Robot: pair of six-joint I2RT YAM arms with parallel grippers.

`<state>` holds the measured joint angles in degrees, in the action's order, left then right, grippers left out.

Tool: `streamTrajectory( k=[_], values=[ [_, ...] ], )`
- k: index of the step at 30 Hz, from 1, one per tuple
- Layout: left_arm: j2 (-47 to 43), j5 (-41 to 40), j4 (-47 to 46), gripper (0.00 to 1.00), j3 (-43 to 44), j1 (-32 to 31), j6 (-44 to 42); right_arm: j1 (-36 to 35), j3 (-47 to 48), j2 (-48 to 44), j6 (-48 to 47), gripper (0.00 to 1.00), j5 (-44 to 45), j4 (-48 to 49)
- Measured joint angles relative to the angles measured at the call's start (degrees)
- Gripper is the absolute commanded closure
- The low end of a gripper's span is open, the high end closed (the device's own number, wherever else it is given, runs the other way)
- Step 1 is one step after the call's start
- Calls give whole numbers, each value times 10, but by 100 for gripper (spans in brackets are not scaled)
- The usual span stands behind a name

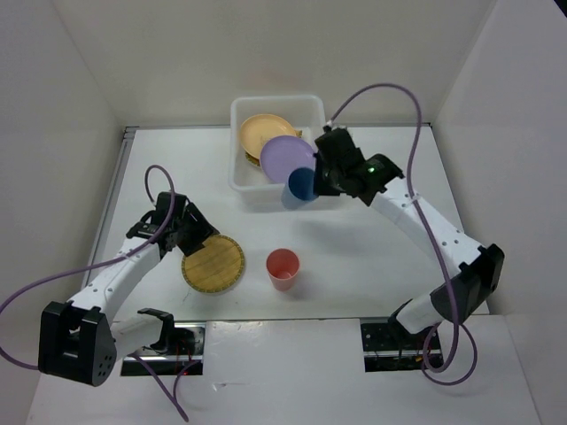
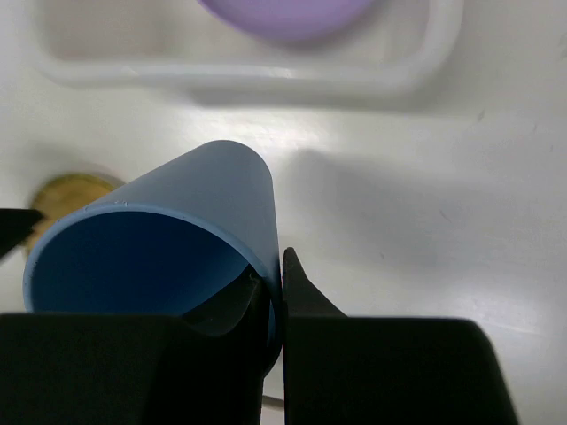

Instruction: Place the mixed dishes into the plastic bin

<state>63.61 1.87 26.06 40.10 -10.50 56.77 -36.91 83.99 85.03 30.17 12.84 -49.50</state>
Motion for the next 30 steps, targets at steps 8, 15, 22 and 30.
streamTrajectory(
  k=[8, 15, 22, 30],
  values=[
    [-3, 6, 0, 32, 0, 3, -12, 85, 237, 39, -50, 99, -1, 6],
    [-23, 10, 0, 32, 0, 8, -13, 142, 291, 197, -72, 99, -28, 23],
    [-24, 16, 0, 31, -2, 10, -14, 157, 292, 295, -79, 99, -47, 15],
    [-24, 21, 0, 31, -9, 14, -16, 157, 333, 315, -90, 99, -46, -19]
  ],
)
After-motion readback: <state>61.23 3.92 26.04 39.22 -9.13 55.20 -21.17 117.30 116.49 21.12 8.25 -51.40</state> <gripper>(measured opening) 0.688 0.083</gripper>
